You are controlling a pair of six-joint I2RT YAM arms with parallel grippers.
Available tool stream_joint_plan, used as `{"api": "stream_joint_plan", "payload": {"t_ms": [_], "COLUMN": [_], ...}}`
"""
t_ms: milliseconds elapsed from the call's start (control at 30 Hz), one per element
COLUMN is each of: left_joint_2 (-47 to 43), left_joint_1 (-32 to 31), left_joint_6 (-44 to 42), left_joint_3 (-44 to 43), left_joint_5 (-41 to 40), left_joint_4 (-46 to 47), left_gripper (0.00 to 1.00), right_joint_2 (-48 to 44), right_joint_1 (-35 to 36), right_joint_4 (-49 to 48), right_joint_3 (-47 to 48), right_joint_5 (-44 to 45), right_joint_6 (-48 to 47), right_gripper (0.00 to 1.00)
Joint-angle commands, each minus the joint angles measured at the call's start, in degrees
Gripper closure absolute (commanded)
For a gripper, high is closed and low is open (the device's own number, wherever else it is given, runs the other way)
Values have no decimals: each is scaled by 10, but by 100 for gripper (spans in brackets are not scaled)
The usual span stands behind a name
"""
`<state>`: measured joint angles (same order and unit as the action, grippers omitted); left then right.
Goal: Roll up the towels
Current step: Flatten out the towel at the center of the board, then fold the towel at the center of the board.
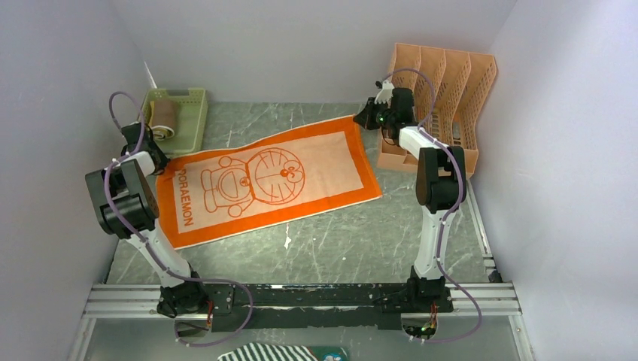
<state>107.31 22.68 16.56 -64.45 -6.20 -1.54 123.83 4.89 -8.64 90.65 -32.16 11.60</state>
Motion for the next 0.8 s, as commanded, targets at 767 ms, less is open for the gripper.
{"api": "stream_joint_plan", "payload": {"t_ms": [767], "left_joint_2": [-208], "left_joint_1": [2], "left_joint_6": [-23], "left_joint_3": [88], "left_joint_5": [-42], "left_joint_4": [76], "left_gripper": [93], "right_joint_2": [-35], "right_joint_1": [-8], "right_joint_4": [-97], "right_joint_3": [-80], "right_joint_5": [-40], "right_joint_6": [-54], "right_gripper": [100]}}
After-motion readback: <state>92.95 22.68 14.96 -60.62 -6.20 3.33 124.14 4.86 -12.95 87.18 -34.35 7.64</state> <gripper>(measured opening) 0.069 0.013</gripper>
